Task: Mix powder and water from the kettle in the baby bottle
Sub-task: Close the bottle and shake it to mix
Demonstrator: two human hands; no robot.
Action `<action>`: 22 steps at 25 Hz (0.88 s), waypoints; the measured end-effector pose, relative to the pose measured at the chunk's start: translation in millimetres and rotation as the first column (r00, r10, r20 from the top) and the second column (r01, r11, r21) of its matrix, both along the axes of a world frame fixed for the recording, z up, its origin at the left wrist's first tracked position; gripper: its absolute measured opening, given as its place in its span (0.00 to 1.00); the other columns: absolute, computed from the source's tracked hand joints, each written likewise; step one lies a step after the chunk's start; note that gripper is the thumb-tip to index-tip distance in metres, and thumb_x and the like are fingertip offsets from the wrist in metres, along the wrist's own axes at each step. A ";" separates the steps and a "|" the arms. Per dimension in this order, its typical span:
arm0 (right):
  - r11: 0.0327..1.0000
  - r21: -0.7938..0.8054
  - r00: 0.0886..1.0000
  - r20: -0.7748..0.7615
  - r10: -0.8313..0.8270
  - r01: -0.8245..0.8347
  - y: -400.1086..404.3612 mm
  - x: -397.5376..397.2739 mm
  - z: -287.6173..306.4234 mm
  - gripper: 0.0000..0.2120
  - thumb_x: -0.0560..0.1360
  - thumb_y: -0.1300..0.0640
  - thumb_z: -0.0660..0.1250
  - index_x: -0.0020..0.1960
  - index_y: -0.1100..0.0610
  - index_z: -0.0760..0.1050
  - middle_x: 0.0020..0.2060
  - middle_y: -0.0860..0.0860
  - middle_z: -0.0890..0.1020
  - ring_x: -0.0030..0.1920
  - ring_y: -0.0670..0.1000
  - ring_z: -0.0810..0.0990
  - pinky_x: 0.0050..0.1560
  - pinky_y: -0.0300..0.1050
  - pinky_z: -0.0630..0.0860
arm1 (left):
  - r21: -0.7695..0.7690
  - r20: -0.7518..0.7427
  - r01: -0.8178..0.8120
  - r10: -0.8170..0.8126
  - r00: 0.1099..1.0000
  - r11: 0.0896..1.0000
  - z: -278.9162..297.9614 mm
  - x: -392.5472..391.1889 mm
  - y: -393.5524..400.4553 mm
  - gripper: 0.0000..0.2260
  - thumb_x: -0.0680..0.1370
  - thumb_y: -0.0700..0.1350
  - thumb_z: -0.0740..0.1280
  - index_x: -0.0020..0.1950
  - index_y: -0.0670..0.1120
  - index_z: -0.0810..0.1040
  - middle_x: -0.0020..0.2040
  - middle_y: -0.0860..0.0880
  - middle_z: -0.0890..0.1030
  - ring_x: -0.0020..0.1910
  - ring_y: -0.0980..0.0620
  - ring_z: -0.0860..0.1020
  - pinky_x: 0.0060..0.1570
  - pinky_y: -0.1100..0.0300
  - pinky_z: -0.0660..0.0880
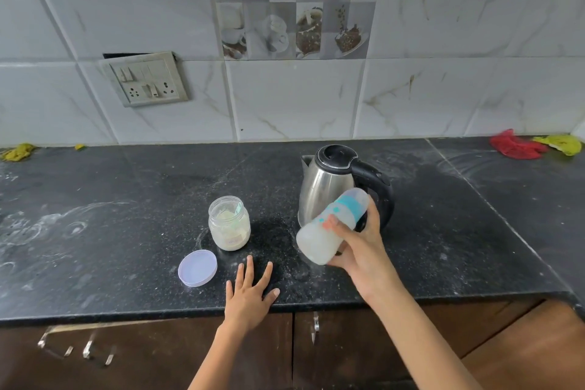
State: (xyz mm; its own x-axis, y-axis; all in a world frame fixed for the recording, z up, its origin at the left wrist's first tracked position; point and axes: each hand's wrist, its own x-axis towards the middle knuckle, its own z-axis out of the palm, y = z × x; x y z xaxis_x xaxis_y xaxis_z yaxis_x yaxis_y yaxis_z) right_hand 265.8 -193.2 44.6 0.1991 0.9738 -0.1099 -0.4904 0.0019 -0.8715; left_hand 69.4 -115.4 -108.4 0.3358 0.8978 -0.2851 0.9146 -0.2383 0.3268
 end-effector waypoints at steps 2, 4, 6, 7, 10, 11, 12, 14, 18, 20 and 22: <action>0.999 -0.045 1.000 0.014 0.009 -0.008 -1.3 -15.3 -7.9 0.45 0.63 0.59 0.81 0.69 0.33 0.62 0.61 0.54 0.76 0.56 0.58 0.82 0.39 0.59 0.82 | -0.001 -0.006 0.003 -0.003 1.000 1.000 -1.5 0.6 0.7 0.27 0.81 0.60 0.51 0.77 0.59 0.44 0.78 0.47 0.34 0.77 0.46 0.35 0.74 0.43 0.41; 0.994 -0.058 0.989 0.110 0.094 -0.088 -2.2 -26.1 -13.1 0.46 0.62 0.58 0.82 0.67 0.31 0.62 0.60 0.52 0.77 0.54 0.54 0.83 0.38 0.56 0.83 | -0.001 -0.011 0.005 -0.005 1.000 1.000 -2.1 0.7 0.9 0.27 0.81 0.60 0.51 0.77 0.58 0.45 0.77 0.47 0.34 0.77 0.46 0.35 0.74 0.43 0.41; 0.997 -0.042 0.998 0.001 -0.058 0.058 7.5 -20.9 -14.9 0.45 0.63 0.60 0.81 0.69 0.34 0.61 0.60 0.53 0.76 0.54 0.55 0.82 0.37 0.56 0.83 | -0.005 -0.012 0.004 -0.004 1.000 1.000 -1.7 0.6 1.1 0.27 0.81 0.60 0.51 0.77 0.59 0.43 0.78 0.48 0.34 0.77 0.46 0.35 0.74 0.43 0.41; 0.988 -0.063 0.984 -0.097 -0.147 0.141 11.4 -17.9 -12.4 0.45 0.64 0.60 0.79 0.70 0.36 0.59 0.60 0.53 0.75 0.55 0.57 0.81 0.36 0.56 0.83 | -0.009 -0.014 0.004 -0.004 1.000 1.000 -1.3 1.2 1.5 0.27 0.81 0.60 0.50 0.77 0.60 0.42 0.78 0.48 0.34 0.76 0.46 0.34 0.74 0.43 0.40; 0.993 -0.096 0.998 0.017 -0.064 0.065 9.2 -24.3 -17.3 0.47 0.62 0.57 0.82 0.68 0.34 0.58 0.60 0.53 0.74 0.55 0.56 0.81 0.36 0.55 0.83 | -0.035 -0.033 0.010 -0.012 0.999 0.999 0.2 2.7 0.3 0.27 0.81 0.60 0.50 0.77 0.59 0.43 0.77 0.47 0.33 0.76 0.46 0.34 0.74 0.43 0.40; 0.996 -0.090 0.996 0.093 0.011 -0.003 7.2 -27.7 -20.5 0.47 0.59 0.56 0.83 0.66 0.32 0.59 0.61 0.53 0.74 0.55 0.55 0.81 0.37 0.55 0.83 | -0.040 -0.040 0.010 -0.012 0.999 0.999 0.7 2.1 1.3 0.27 0.81 0.60 0.50 0.77 0.58 0.43 0.77 0.47 0.32 0.76 0.46 0.34 0.74 0.42 0.40; 0.996 -0.086 0.995 0.100 0.011 -0.003 8.3 -27.3 -23.2 0.47 0.58 0.56 0.83 0.66 0.33 0.60 0.61 0.53 0.74 0.55 0.55 0.81 0.37 0.55 0.83 | -0.044 -0.046 0.011 -0.013 0.999 0.999 0.7 1.6 2.3 0.27 0.81 0.60 0.50 0.77 0.58 0.42 0.77 0.47 0.32 0.76 0.46 0.33 0.74 0.42 0.40; 0.987 -0.086 0.989 -0.045 -0.139 0.135 12.1 -17.8 -23.6 0.46 0.62 0.59 0.81 0.69 0.36 0.59 0.62 0.53 0.73 0.56 0.57 0.80 0.35 0.55 0.83 | -0.052 -0.045 0.014 -0.016 0.999 0.999 0.7 2.2 3.4 0.27 0.81 0.60 0.49 0.76 0.59 0.40 0.77 0.47 0.32 0.76 0.45 0.33 0.74 0.42 0.39; 0.998 -0.067 0.995 0.098 0.013 -0.006 7.8 -21.1 -25.9 0.46 0.59 0.57 0.82 0.67 0.33 0.62 0.60 0.52 0.76 0.52 0.53 0.84 0.37 0.53 0.83 | -0.055 -0.047 0.008 -0.010 0.999 0.998 1.6 2.6 1.3 0.27 0.81 0.60 0.49 0.77 0.59 0.40 0.77 0.48 0.31 0.76 0.45 0.32 0.74 0.42 0.39; 0.998 -0.040 0.997 0.064 -0.038 0.040 12.6 -17.7 -26.2 0.45 0.59 0.57 0.82 0.66 0.33 0.63 0.60 0.52 0.76 0.51 0.54 0.84 0.38 0.55 0.83 | -0.056 -0.038 0.006 -0.008 0.999 0.998 1.3 1.9 2.6 0.27 0.82 0.60 0.49 0.77 0.59 0.40 0.77 0.48 0.31 0.75 0.45 0.32 0.74 0.42 0.38; 0.989 -0.055 0.989 -0.053 -0.140 0.137 16.4 -11.0 -21.5 0.42 0.65 0.62 0.79 0.69 0.36 0.62 0.62 0.53 0.75 0.55 0.59 0.82 0.39 0.60 0.83 | -0.058 -0.020 0.008 -0.009 1.000 0.998 0.8 3.9 0.8 0.27 0.82 0.60 0.49 0.76 0.59 0.39 0.77 0.48 0.31 0.75 0.45 0.31 0.73 0.42 0.38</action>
State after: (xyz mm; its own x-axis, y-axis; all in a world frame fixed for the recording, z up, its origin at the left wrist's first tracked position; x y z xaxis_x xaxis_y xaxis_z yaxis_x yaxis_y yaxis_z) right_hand 254.8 -176.7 23.1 0.3238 0.9301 -0.1734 -0.5369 0.0298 -0.8431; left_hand 73.3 -114.6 -107.5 0.3369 0.8768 -0.3431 0.9192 -0.2273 0.3217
